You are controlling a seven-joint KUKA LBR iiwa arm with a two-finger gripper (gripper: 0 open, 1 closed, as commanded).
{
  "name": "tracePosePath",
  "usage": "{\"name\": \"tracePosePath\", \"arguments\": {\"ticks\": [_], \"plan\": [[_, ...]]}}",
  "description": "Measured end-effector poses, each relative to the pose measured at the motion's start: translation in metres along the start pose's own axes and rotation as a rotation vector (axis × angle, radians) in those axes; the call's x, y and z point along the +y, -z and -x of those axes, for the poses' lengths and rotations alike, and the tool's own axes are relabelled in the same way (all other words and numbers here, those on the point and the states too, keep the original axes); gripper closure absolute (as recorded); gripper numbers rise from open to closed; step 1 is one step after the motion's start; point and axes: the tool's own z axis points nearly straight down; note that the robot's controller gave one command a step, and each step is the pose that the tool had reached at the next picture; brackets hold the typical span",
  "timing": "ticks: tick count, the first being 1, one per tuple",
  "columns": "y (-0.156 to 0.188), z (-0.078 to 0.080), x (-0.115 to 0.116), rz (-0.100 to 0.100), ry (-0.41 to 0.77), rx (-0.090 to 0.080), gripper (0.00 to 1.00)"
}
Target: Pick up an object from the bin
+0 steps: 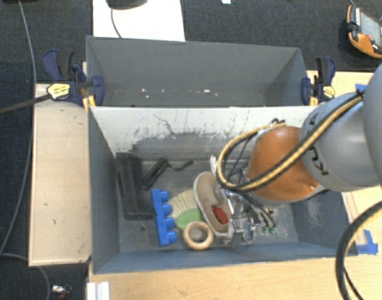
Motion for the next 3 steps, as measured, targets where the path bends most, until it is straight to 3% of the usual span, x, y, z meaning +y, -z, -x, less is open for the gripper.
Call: {"name": "tracePosePath", "arguments": {"ticks": [1, 3], "plan": [[0.01, 0.0086, 0.0092, 0.002, 0.007, 0.009, 1.0], [0.0005, 0.0075, 0.0067, 0.005, -0.014, 0.004, 1.0]]}}
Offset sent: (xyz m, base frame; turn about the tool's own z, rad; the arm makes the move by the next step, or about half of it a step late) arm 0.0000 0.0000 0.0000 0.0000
